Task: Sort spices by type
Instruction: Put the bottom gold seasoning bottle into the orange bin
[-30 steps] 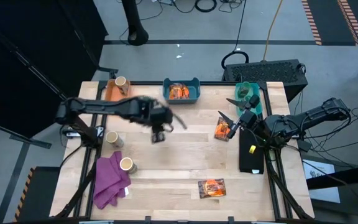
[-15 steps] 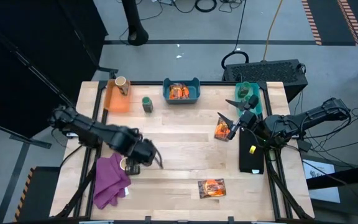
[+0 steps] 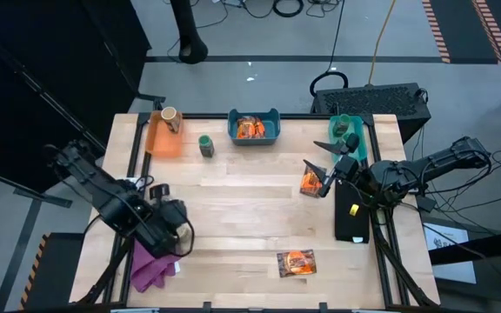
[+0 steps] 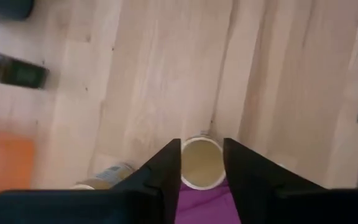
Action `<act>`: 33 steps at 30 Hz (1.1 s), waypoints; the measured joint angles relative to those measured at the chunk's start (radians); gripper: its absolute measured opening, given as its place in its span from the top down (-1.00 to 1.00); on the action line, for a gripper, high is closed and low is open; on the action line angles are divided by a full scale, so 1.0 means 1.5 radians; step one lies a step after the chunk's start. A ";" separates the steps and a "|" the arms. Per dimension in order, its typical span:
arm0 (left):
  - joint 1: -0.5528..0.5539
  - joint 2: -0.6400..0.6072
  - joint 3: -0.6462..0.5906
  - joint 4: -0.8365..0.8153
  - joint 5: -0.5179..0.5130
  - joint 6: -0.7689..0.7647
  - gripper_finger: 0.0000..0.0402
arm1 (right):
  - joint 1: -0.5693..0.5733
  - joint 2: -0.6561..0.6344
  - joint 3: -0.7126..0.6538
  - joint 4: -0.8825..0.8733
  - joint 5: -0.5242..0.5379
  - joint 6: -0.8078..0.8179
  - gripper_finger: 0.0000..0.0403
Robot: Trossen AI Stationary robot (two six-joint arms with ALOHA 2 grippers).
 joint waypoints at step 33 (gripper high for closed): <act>-0.046 0.001 -0.145 0.053 0.008 -0.257 -0.45 | 0.000 0.000 0.000 0.014 -0.049 0.000 -0.26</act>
